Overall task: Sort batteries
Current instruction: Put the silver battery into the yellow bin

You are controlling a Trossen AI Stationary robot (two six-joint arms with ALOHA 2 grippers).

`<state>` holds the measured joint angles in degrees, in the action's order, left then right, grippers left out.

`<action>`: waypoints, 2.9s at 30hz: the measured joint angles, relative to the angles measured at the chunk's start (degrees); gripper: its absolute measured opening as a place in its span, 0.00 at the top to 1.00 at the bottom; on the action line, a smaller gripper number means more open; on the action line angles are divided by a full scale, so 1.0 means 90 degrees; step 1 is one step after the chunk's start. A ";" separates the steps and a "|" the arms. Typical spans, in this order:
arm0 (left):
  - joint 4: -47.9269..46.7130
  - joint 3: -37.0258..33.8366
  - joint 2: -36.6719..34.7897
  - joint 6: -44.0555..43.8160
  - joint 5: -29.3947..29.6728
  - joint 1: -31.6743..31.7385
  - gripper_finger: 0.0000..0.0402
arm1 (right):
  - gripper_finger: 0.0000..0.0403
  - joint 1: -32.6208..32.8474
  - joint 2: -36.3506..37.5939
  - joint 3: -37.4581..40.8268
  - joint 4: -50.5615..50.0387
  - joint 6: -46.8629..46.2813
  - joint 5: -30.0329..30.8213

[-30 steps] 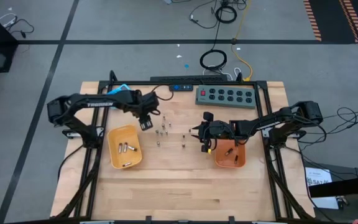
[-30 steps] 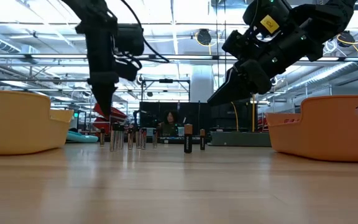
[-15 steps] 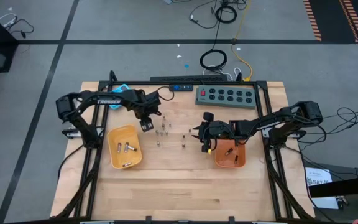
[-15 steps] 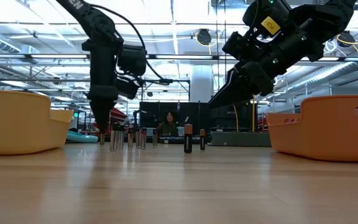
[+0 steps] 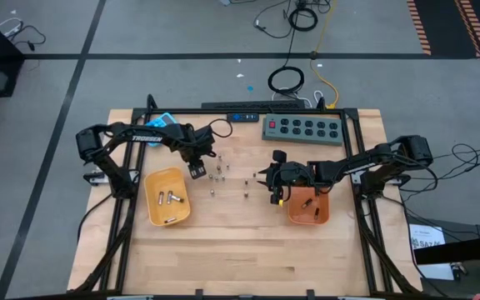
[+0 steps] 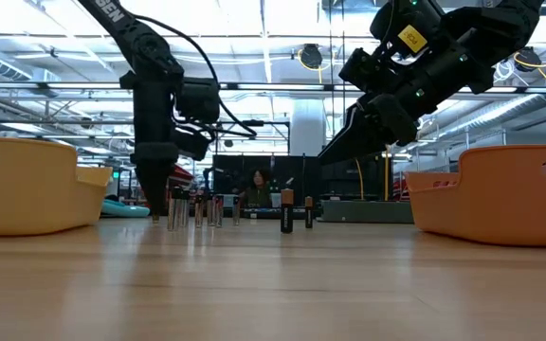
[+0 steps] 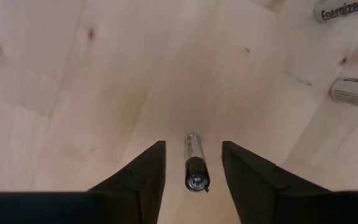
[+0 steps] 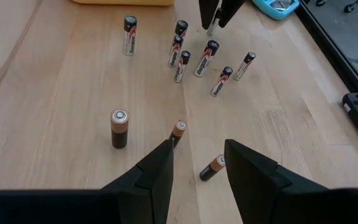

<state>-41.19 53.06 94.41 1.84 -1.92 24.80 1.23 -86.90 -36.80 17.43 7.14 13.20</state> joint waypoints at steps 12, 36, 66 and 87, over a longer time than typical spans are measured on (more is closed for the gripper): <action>-0.0628 0.0235 -0.0081 0.0051 -0.0264 -0.0084 0.91 | 0.67 0.0000 0.0001 0.0000 0.0100 0.0053 -0.0001; -0.3265 0.0418 -0.3112 -0.4316 -0.0009 -0.3145 0.70 | 0.67 0.0172 0.0001 0.0000 0.0199 -0.0218 -0.0001; 0.0638 0.0983 -0.0022 -0.0104 0.0000 -0.0152 0.53 | 0.67 0.0172 0.0001 0.0000 0.0258 -0.0172 -0.0001; 0.1141 0.1270 0.1063 0.0397 -0.0618 -0.0005 0.53 | 0.67 0.0172 0.0001 0.0000 0.0121 -0.0170 -0.0001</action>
<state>-30.92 64.49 103.98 5.41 -7.48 24.75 2.79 -86.89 -36.80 18.52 5.61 13.19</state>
